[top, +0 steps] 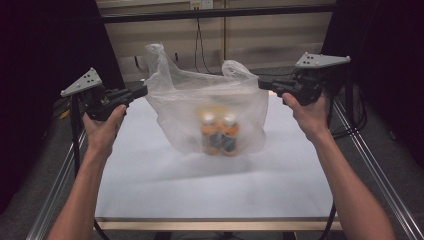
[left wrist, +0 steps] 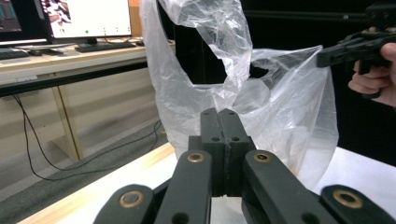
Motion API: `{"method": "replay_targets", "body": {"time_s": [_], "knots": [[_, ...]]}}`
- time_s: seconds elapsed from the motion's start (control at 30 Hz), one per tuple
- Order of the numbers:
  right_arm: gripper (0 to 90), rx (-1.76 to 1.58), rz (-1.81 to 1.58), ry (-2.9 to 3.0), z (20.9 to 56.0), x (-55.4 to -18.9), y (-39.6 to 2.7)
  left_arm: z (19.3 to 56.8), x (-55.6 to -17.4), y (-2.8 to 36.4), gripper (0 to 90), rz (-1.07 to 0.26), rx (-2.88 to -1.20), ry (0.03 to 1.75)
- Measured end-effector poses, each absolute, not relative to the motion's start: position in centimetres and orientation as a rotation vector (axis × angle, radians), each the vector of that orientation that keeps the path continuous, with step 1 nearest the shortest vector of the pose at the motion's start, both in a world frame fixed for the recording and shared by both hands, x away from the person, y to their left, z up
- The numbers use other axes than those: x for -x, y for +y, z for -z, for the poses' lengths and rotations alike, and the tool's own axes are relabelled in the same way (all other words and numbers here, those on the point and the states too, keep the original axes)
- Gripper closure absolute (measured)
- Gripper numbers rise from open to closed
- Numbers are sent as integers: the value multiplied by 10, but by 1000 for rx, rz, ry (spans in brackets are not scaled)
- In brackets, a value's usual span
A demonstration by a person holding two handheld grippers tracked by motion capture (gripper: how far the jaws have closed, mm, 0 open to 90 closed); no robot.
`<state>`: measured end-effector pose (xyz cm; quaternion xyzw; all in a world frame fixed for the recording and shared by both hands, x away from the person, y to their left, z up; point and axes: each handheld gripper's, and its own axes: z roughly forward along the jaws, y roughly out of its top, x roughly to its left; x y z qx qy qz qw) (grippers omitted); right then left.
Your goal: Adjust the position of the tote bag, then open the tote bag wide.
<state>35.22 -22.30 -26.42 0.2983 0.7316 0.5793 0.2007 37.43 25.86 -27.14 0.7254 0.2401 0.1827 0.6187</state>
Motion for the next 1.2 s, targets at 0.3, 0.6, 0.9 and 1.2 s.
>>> {"method": "replay_targets", "body": {"time_s": [0.3, 0.6, 0.9, 1.2], "knots": [[900, -808, -1604, 2060, 278, -323, -232, 285, -372, 253, 900, -390, -1689, 544], [900, -854, -1685, 2054, 316, -306, -236, 310, -362, 254, 900, -350, -1708, 563], [900, -910, -1668, 2084, 353, -304, -236, 351, -367, 249, 900, -298, -1772, 606], [900, -919, -1666, 2110, 369, -305, -237, 380, -368, 249, 900, -237, -1804, 629]]}}
